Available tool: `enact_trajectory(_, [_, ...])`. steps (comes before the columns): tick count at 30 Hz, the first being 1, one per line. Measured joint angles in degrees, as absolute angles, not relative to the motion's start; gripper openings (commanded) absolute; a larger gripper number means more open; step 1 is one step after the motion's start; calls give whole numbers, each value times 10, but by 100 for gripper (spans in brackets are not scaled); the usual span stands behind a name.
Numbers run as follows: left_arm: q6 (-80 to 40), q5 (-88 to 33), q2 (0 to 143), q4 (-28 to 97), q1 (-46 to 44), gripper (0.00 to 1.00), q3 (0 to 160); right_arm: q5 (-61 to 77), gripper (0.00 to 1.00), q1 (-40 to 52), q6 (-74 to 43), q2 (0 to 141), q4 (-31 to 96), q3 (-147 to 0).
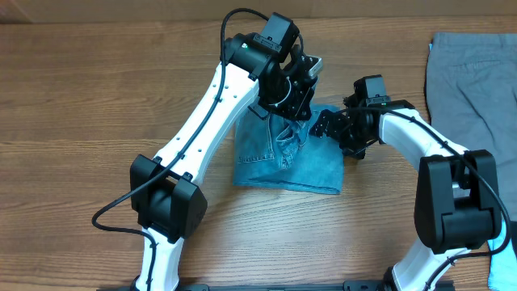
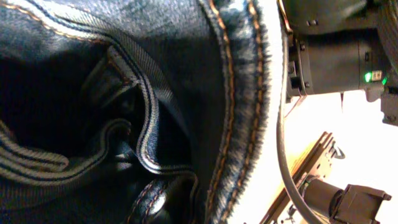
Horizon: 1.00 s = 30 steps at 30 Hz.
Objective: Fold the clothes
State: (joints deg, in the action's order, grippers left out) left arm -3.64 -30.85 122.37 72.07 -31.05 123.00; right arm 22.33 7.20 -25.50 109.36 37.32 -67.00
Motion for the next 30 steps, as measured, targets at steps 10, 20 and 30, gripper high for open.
enact_trajectory(10, [-36, -309, 1224, 688, -328, 6, 1230, 315, 100, 12, -185, 1141, 487, -739])
enact_trajectory(20, [-32, -307, 1239, 661, -356, 6, 1228, 362, 100, -77, -102, 1155, 611, -856])
enact_trajectory(30, [-30, -309, 1252, 606, -396, 17, 1222, 348, 100, -86, -87, 1156, 626, -862])
